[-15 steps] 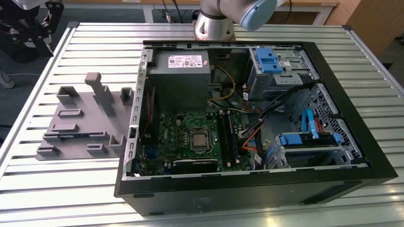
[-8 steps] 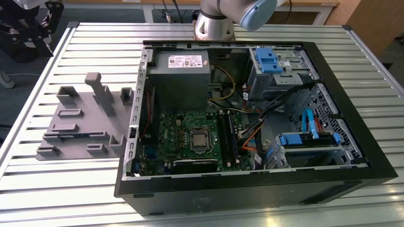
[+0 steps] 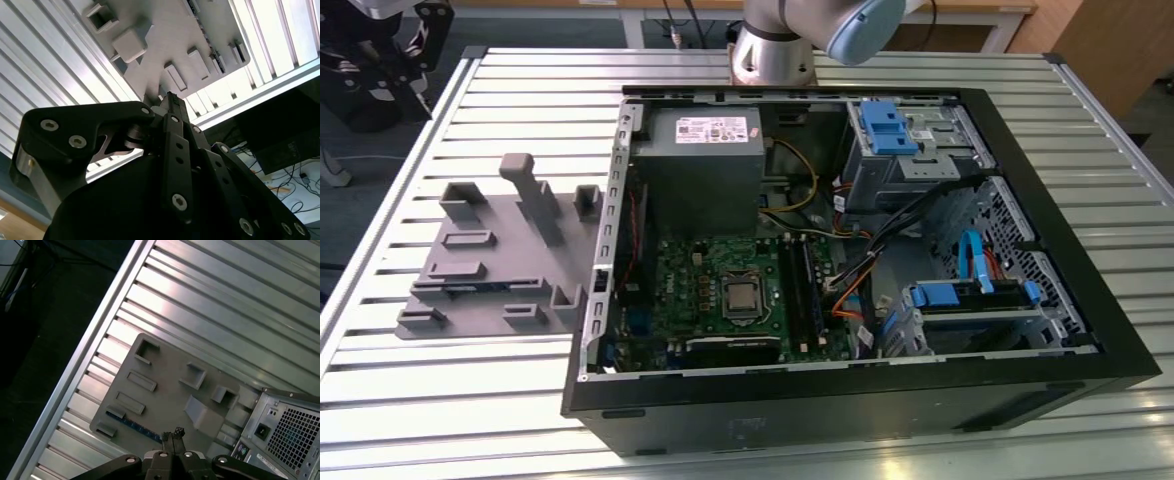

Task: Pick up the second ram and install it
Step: 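Pick up the second ram and move it above second insertion slot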

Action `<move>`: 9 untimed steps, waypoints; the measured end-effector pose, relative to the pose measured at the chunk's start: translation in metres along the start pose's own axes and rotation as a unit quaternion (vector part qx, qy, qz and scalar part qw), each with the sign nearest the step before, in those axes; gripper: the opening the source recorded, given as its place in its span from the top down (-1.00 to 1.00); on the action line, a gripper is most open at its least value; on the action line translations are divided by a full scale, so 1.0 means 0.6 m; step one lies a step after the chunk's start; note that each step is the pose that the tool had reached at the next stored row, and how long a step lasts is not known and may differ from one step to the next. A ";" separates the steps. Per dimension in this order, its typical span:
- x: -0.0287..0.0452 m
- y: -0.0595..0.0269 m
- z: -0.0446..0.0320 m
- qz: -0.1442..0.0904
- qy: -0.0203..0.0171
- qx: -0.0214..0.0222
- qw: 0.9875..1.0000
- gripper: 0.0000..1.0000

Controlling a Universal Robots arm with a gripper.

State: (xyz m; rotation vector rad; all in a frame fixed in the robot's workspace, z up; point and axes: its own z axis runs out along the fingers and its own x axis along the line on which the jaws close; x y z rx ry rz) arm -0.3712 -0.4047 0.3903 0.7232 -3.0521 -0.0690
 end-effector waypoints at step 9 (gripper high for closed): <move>0.001 0.000 0.000 -0.008 0.000 0.000 1.000 0.79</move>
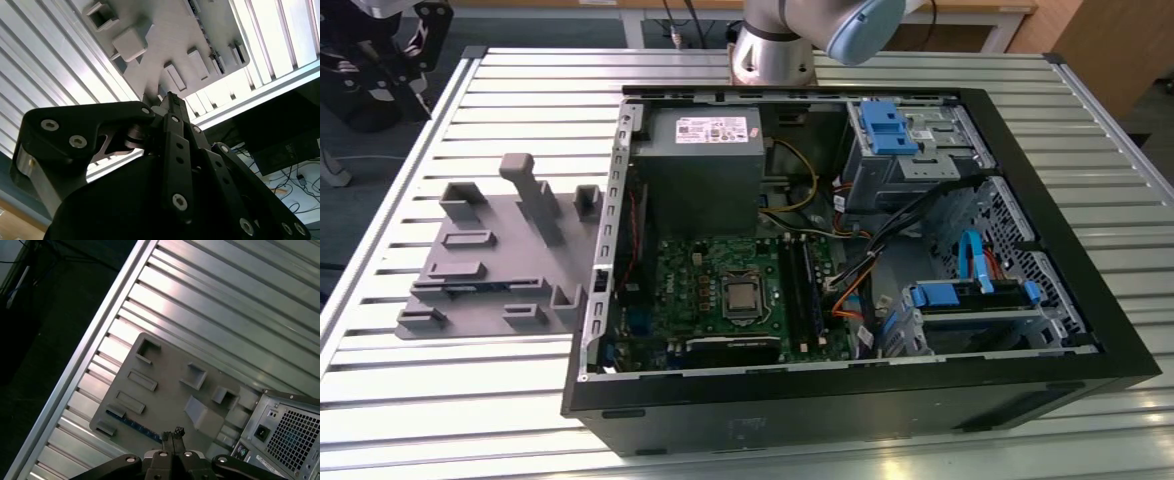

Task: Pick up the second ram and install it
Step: 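Pick up the second ram and move it above second insertion slot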

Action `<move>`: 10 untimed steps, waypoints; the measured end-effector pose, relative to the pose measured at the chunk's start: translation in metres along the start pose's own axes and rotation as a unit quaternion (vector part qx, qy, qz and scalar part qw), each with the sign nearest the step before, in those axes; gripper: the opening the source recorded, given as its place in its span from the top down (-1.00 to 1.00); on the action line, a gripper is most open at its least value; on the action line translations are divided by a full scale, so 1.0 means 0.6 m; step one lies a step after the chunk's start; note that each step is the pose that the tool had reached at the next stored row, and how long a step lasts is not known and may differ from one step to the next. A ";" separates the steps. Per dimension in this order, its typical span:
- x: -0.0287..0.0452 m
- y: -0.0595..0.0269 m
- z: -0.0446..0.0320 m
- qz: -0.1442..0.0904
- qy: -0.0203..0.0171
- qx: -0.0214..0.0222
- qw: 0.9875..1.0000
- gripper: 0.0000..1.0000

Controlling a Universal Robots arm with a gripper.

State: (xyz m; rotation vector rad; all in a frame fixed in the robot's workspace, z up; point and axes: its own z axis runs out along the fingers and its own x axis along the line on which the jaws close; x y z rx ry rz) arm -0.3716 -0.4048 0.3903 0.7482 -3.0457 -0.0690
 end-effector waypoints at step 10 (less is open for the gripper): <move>0.000 0.000 0.000 -0.005 0.000 0.000 1.000 0.79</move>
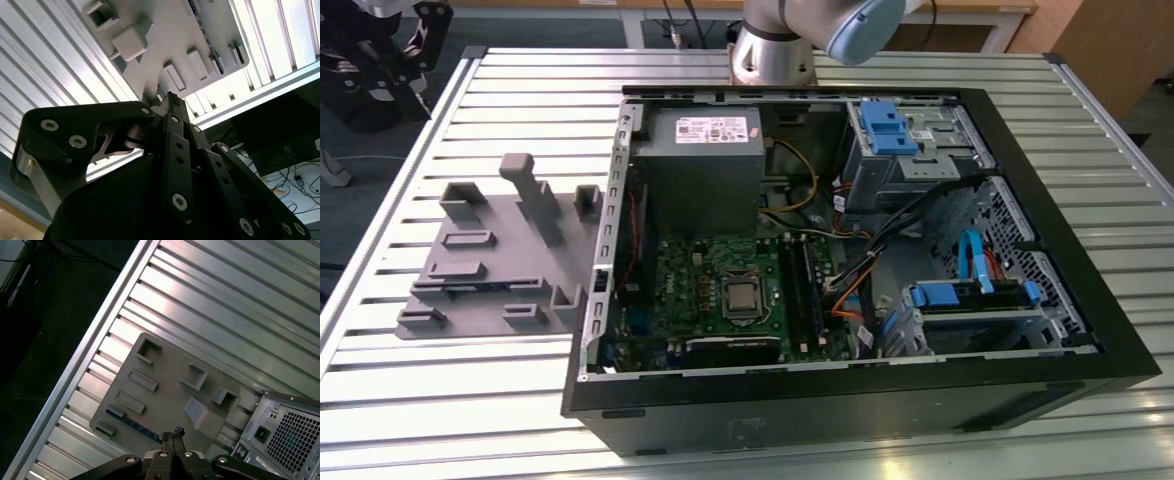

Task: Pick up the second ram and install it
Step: 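Pick up the second ram and move it above second insertion slot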

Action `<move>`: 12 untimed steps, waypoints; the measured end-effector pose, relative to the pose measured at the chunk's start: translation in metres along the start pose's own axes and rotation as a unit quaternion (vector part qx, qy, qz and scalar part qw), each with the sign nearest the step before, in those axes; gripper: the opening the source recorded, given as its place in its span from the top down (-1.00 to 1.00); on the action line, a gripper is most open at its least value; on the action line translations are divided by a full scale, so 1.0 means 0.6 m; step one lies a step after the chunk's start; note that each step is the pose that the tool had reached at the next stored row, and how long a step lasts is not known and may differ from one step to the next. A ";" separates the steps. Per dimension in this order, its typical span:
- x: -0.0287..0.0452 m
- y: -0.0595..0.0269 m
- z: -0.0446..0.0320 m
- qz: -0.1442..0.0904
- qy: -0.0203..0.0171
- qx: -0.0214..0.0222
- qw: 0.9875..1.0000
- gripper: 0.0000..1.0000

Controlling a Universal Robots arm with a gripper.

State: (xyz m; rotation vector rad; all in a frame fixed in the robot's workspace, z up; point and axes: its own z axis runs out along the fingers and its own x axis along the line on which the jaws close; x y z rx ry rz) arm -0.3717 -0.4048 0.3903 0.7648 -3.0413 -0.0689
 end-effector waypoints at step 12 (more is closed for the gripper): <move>0.000 0.000 0.000 -0.008 0.000 0.000 1.000 0.79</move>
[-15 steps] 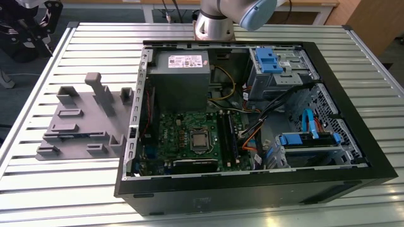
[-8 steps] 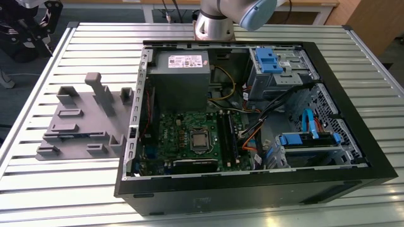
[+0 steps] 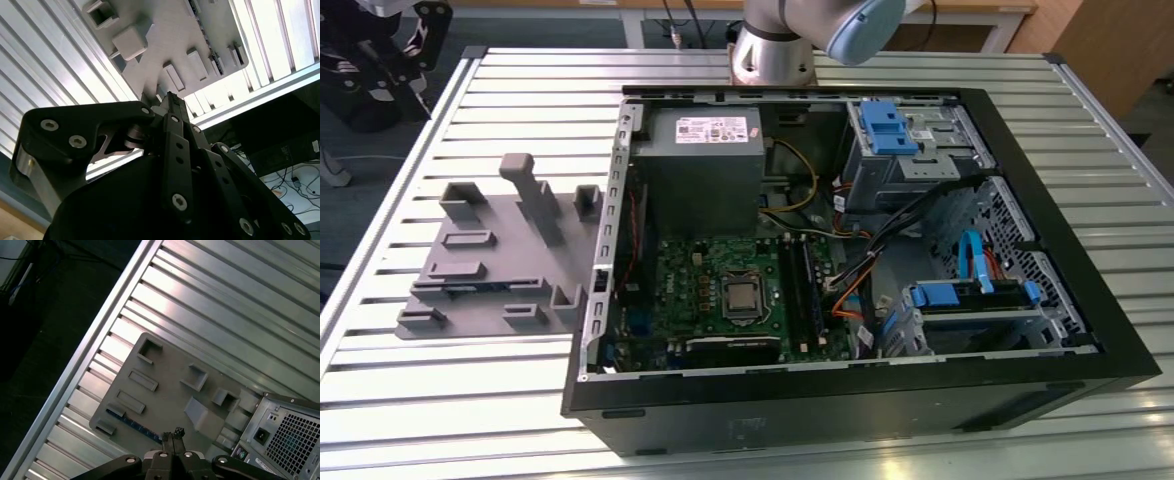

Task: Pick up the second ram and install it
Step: 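Pick up the second ram and move it above second insertion slot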

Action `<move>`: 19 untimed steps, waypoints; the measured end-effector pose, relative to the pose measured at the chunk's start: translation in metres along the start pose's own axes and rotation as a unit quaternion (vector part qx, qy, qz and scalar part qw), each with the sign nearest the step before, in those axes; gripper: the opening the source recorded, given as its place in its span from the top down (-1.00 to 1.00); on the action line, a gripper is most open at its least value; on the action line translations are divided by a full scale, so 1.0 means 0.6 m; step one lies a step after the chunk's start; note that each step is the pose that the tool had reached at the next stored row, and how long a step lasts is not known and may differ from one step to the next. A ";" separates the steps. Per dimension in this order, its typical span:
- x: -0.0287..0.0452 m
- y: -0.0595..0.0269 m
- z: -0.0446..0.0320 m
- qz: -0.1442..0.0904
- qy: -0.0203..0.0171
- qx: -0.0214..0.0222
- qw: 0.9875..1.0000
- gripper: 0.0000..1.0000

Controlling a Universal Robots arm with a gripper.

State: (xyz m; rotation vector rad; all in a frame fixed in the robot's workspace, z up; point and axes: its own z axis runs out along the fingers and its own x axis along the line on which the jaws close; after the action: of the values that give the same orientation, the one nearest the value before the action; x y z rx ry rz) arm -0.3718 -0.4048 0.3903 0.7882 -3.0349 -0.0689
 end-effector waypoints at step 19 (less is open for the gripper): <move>0.001 0.000 0.000 -0.027 0.001 0.000 1.000 0.79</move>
State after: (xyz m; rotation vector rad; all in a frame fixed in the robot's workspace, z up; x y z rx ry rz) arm -0.3722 -0.4048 0.3903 0.8710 -3.0109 -0.0686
